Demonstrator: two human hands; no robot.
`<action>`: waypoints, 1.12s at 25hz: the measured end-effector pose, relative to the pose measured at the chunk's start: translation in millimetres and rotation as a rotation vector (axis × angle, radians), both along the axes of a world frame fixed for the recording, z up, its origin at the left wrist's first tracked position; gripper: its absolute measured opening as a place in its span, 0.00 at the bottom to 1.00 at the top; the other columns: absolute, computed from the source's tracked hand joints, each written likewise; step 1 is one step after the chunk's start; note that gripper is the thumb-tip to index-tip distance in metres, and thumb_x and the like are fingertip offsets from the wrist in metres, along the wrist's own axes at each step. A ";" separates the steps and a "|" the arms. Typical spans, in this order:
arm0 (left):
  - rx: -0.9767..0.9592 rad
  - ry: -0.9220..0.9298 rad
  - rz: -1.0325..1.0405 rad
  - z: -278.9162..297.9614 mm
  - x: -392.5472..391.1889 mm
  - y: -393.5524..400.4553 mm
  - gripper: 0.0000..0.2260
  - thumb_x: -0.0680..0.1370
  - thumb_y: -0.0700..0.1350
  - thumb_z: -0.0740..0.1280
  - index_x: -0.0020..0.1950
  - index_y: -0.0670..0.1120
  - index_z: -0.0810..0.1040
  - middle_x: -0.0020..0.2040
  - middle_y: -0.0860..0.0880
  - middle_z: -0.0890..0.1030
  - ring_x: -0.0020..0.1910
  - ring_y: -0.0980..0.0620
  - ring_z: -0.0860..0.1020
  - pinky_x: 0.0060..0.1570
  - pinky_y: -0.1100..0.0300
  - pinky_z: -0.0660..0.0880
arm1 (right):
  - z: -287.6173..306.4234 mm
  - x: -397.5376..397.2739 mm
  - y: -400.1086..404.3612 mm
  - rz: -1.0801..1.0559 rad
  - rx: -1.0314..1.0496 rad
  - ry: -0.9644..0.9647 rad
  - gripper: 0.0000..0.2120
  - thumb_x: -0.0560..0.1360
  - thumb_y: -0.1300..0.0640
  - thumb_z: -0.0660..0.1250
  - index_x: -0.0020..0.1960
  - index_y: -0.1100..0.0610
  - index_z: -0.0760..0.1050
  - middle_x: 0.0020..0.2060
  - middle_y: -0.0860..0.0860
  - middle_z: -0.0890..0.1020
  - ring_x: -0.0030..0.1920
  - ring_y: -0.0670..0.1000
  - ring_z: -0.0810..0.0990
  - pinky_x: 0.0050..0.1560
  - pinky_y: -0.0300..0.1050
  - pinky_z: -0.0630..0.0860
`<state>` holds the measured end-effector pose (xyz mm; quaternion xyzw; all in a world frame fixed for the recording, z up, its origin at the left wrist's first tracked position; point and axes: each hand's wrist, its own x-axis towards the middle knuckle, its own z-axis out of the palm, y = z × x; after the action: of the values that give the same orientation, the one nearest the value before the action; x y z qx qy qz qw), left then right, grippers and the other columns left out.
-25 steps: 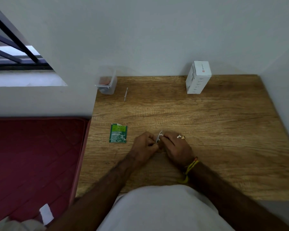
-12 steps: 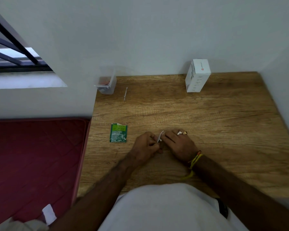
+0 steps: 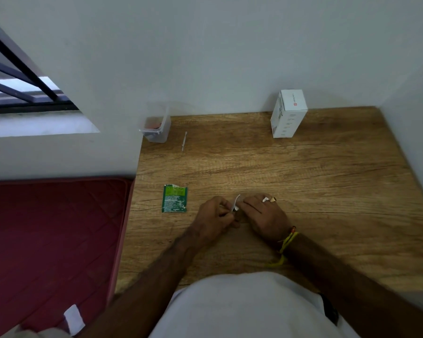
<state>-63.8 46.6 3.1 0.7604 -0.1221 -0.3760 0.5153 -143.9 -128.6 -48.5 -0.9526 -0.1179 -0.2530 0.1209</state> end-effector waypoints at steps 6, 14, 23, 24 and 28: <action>-0.054 0.030 0.176 -3.8 -4.4 -4.6 0.06 0.79 0.35 0.67 0.54 0.40 0.73 0.45 0.43 0.87 0.43 0.48 0.86 0.36 0.60 0.80 | 31.3 7.5 30.8 -0.607 1.320 0.146 0.07 0.77 0.64 0.68 0.50 0.53 0.82 0.45 0.50 0.84 0.45 0.42 0.81 0.47 0.33 0.77; -0.113 0.090 0.283 -1.3 -4.6 -4.8 0.13 0.77 0.36 0.71 0.58 0.41 0.71 0.44 0.42 0.87 0.43 0.46 0.86 0.35 0.61 0.80 | 37.8 14.4 31.8 -0.631 1.482 0.258 0.05 0.77 0.65 0.68 0.48 0.60 0.83 0.37 0.53 0.84 0.36 0.43 0.82 0.39 0.33 0.77; -0.091 -0.008 0.155 -8.1 -2.8 0.7 0.19 0.76 0.39 0.73 0.65 0.49 0.75 0.48 0.46 0.87 0.44 0.50 0.86 0.38 0.56 0.83 | 32.4 16.0 38.7 -0.377 0.921 0.392 0.07 0.74 0.63 0.70 0.47 0.53 0.83 0.41 0.44 0.82 0.44 0.42 0.80 0.43 0.34 0.76; -0.092 -0.004 0.160 -8.6 -2.0 0.4 0.19 0.76 0.39 0.73 0.65 0.49 0.76 0.49 0.46 0.86 0.44 0.50 0.86 0.38 0.55 0.83 | 31.8 14.4 37.8 -0.340 0.950 0.410 0.08 0.74 0.64 0.70 0.46 0.52 0.83 0.41 0.44 0.82 0.44 0.42 0.80 0.44 0.34 0.76; -0.116 0.027 0.184 -5.1 -0.5 -1.9 0.17 0.76 0.39 0.73 0.63 0.49 0.77 0.49 0.45 0.86 0.44 0.48 0.86 0.37 0.56 0.83 | 33.2 11.8 32.2 -0.342 1.103 0.477 0.07 0.75 0.64 0.70 0.46 0.54 0.84 0.41 0.46 0.85 0.43 0.43 0.82 0.44 0.33 0.77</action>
<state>-64.3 44.8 -2.0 0.7320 -0.0663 -0.3296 0.5926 -132.1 -96.4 -15.4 -0.7855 0.2145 -0.0728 0.5759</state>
